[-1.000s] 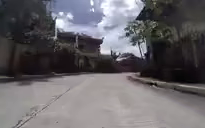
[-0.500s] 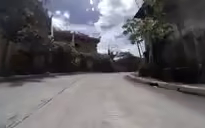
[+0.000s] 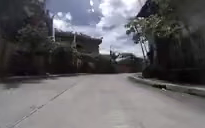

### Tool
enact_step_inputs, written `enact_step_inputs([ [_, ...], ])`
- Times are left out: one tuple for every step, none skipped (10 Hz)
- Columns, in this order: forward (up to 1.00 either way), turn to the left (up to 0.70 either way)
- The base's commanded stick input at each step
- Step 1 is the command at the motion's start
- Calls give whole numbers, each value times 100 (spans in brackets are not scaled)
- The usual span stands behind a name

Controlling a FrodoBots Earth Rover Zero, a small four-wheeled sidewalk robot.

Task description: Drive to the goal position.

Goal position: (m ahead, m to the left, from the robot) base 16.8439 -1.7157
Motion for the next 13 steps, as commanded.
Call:
enact_step_inputs([
  [70,0],
  [70,0],
  [70,0],
  [70,0],
  [70,0],
  [70,0],
  [70,0],
  [70,0],
  [70,0],
  [70,0],
  [70,0],
  [70,0],
  [70,-4],
])
